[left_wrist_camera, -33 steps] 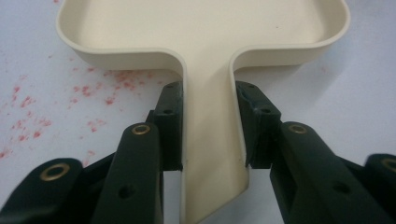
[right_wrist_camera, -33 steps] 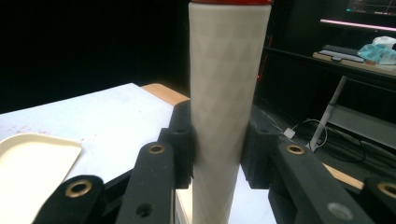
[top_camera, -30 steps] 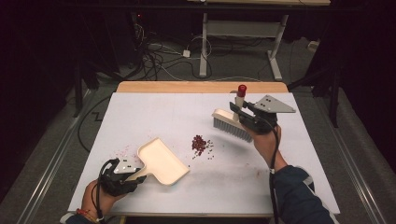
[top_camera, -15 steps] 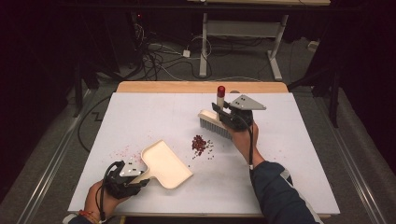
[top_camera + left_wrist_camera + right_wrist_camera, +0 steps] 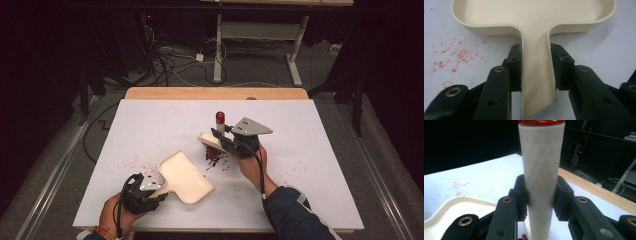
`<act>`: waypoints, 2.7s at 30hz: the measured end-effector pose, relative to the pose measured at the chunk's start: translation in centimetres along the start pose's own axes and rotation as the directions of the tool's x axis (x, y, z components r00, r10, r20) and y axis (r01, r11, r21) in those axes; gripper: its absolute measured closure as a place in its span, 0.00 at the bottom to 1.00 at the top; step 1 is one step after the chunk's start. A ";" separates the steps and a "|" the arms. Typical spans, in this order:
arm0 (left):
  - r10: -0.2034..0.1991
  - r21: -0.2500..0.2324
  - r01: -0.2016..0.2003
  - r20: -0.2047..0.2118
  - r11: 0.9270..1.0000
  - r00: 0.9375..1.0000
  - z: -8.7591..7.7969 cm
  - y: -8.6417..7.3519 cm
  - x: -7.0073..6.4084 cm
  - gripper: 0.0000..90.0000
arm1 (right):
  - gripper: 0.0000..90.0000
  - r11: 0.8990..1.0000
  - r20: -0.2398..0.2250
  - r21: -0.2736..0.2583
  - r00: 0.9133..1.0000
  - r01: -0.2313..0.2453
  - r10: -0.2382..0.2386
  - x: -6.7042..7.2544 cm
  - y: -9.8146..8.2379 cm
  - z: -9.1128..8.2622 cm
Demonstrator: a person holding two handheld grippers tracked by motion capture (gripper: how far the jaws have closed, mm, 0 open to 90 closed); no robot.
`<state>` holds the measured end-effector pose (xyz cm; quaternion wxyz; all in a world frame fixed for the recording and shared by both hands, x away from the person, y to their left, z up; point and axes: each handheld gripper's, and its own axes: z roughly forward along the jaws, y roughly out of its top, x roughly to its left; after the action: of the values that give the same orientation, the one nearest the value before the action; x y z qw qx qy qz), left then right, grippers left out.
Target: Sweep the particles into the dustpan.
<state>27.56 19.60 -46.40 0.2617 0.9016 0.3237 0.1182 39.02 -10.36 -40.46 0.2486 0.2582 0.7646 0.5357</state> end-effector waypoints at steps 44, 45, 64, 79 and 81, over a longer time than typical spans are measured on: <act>-0.058 0.041 0.056 0.050 0.998 0.997 3.8 3.6 1.1 0.71 | 0.78 0.996 0.001 -0.089 1.000 0.016 -0.016 4.1 1.1 -2.2; -0.055 0.042 0.053 0.051 0.998 0.997 3.8 3.5 1.1 0.71 | 0.78 0.995 0.006 -0.098 1.000 0.017 -0.016 3.9 1.2 -2.5; -0.007 0.059 0.005 0.033 0.998 0.999 2.8 2.8 0.7 0.70 | 0.78 0.998 0.135 -0.050 0.991 0.025 -0.018 -1.3 -0.8 -8.2; 0.001 0.066 -0.003 0.027 0.998 1.000 2.9 2.9 -0.2 0.71 | 0.78 0.999 0.076 0.032 0.997 0.030 -0.033 0.7 -2.1 -10.2; 0.002 0.065 -0.004 0.025 0.998 1.000 2.9 3.0 -0.2 0.71 | 0.78 0.998 0.063 0.035 0.997 0.049 -0.051 1.8 -2.0 -10.0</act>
<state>30.05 16.37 -47.21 0.2358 0.9115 0.3228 0.0969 30.82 -16.66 -39.54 0.2816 0.2600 0.7714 0.5080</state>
